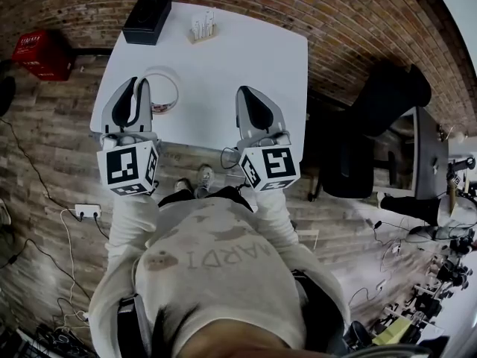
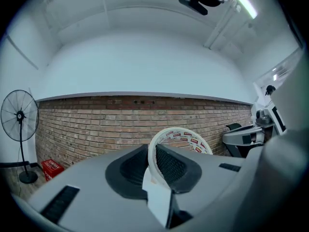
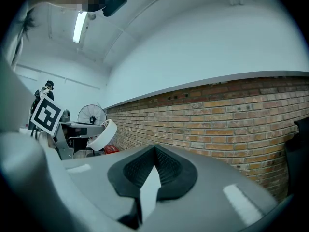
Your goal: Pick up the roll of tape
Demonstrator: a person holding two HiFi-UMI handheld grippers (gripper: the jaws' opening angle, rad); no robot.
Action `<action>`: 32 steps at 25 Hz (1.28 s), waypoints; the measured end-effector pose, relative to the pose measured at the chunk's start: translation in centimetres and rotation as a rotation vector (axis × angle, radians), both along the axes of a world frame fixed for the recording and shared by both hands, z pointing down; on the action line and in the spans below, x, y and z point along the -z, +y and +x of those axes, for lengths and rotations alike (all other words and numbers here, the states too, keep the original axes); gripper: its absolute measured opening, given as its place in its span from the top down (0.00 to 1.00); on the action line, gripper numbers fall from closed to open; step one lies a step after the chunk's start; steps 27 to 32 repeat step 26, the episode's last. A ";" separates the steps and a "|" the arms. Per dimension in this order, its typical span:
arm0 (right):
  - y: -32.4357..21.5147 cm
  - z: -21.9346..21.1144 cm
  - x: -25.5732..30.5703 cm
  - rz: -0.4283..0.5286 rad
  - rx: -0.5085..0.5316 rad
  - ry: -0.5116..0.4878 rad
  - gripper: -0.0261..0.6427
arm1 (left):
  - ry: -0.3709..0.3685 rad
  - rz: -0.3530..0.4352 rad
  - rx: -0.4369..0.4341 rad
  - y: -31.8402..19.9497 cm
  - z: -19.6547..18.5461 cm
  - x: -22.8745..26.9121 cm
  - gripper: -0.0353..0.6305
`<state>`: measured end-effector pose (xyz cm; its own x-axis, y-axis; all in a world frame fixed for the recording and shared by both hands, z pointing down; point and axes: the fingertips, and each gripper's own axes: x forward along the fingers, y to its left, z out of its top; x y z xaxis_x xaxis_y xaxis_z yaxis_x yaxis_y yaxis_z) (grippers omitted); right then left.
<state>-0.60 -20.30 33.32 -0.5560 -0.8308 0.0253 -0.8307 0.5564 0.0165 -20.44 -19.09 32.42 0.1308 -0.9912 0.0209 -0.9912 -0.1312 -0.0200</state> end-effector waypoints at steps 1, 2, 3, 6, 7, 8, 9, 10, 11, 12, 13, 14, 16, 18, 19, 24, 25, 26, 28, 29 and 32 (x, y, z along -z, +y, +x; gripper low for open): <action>0.1 0.0 0.1 0.002 -0.002 0.001 0.94 | -0.001 0.002 0.000 0.2 0.0 0.1 0.86; 0.2 0.0 0.2 0.003 -0.004 0.001 0.94 | -0.001 0.003 0.000 0.3 0.0 0.1 0.86; 0.2 0.1 0.2 0.005 -0.006 0.000 0.94 | -0.001 0.004 0.000 0.4 0.0 0.1 0.86; 0.5 0.2 0.4 0.008 -0.012 -0.002 0.94 | -0.001 0.006 -0.002 0.7 0.0 0.1 0.86; 0.6 0.1 0.4 0.009 -0.012 -0.001 0.94 | 0.002 0.007 -0.003 0.8 0.0 0.1 0.86; 0.8 0.1 0.4 0.010 -0.012 0.001 0.94 | 0.007 0.009 -0.005 1.0 0.0 0.2 0.86; 0.9 0.0 0.5 0.011 -0.011 0.002 0.94 | 0.012 0.011 -0.006 1.1 -0.1 0.2 0.86; 1.0 0.0 0.5 0.012 -0.010 0.004 0.94 | 0.017 0.012 -0.008 1.1 -0.1 0.3 0.86; 1.1 -0.1 0.5 0.013 -0.009 0.004 0.94 | 0.020 0.014 -0.009 1.2 -0.1 0.4 0.86; 1.1 -0.1 0.6 0.013 -0.009 0.004 0.94 | 0.021 0.016 -0.009 1.2 -0.1 0.5 0.86; 1.2 -0.2 0.6 0.013 -0.009 0.004 0.94 | 0.020 0.018 -0.010 1.3 -0.1 0.6 0.86; 1.3 -0.2 0.6 0.014 -0.010 0.003 0.94 | 0.019 0.020 -0.010 1.3 -0.2 0.6 0.86; 1.4 -0.3 0.6 0.015 -0.011 0.002 0.94 | 0.020 0.021 -0.011 1.4 -0.2 0.6 0.86; 1.5 -0.2 0.6 0.015 -0.013 0.002 0.94 | 0.023 0.021 -0.012 1.5 -0.1 0.4 0.86; 1.5 -0.1 0.7 0.016 -0.014 0.002 0.94 | 0.023 0.020 -0.011 1.5 -0.1 0.4 0.86; 1.8 0.1 0.8 0.017 -0.019 0.000 0.94 | 0.025 0.022 -0.007 1.7 -0.1 0.5 0.86; 1.9 0.1 0.9 0.017 -0.019 0.000 0.94 | 0.025 0.023 -0.006 1.7 -0.1 0.5 0.86; 1.9 0.1 0.9 0.018 -0.020 -0.001 0.94 | 0.026 0.023 -0.005 1.8 -0.1 0.6 0.86; 1.9 0.1 0.9 0.018 -0.020 -0.001 0.94 | 0.026 0.023 -0.005 1.8 -0.1 0.6 0.86; 1.9 0.1 0.9 0.018 -0.020 -0.001 0.94 | 0.026 0.023 -0.005 1.8 -0.1 0.6 0.86; 1.9 0.1 0.9 0.018 -0.020 -0.001 0.94 | 0.026 0.023 -0.005 1.8 -0.1 0.6 0.86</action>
